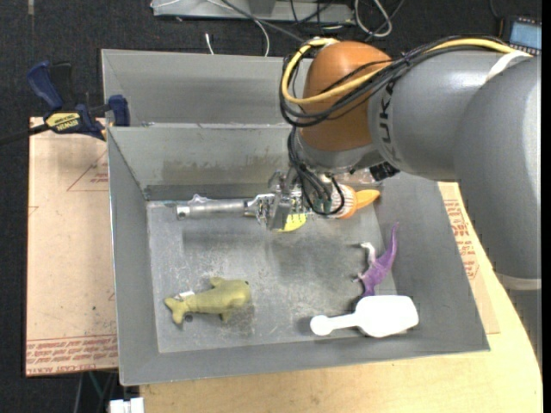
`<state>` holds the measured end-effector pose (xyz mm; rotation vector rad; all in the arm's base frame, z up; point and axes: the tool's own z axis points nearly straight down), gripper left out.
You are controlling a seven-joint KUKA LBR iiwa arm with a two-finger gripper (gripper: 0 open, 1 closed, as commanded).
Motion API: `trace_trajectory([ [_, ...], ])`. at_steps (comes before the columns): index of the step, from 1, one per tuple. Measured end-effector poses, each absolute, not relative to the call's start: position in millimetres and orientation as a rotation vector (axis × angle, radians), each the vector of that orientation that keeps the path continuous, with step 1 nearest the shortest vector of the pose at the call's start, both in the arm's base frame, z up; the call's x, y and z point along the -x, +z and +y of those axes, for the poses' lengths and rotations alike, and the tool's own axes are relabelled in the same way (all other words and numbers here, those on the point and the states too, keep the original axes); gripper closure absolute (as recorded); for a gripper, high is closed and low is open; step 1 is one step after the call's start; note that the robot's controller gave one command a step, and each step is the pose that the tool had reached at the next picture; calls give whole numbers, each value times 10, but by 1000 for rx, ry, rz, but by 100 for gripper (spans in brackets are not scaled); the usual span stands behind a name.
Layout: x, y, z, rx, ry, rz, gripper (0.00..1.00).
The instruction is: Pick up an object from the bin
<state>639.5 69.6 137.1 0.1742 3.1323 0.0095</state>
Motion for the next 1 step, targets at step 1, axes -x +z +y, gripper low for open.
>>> trace_trajectory([
  [1,-6390,1495,695,-174,10,3134,100],
])
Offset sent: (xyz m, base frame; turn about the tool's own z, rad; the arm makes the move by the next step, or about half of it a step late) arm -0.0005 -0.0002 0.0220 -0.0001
